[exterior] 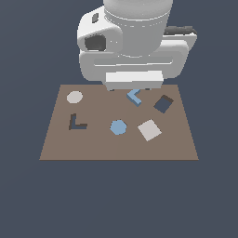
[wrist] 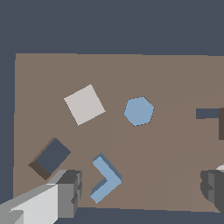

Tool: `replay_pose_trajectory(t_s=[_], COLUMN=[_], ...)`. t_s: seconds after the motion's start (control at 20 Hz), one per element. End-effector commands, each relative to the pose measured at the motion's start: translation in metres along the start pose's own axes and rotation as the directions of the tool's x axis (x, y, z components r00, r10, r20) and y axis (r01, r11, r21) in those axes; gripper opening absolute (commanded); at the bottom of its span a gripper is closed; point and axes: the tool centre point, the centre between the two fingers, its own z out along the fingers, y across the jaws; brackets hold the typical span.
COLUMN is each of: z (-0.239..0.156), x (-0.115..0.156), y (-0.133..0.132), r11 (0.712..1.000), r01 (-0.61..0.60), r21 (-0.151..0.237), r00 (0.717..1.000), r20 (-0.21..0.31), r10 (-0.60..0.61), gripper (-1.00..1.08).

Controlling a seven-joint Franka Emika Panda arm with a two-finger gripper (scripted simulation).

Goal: Insert a designated object into the corresponding slot on a board.

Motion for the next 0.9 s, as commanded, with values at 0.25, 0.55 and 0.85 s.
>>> replay_pose_trajectory(t_s=[0.25, 0.55, 0.85], z=[0.004, 0.018, 0.043], x=[-0.002, -0.009, -0.023], y=[-0.002, -0.01, -0.023], r11=[1.0, 0.994, 0.967], r01=[0.022, 0.107, 0.255], r21=[0.0, -0.002, -0.005], r00=[1.0, 0.994, 0.967], r20=[0.0, 0.0, 0.001], r10=[-0.022, -0.107, -0.255], gripper=[1.0, 1.0, 1.0])
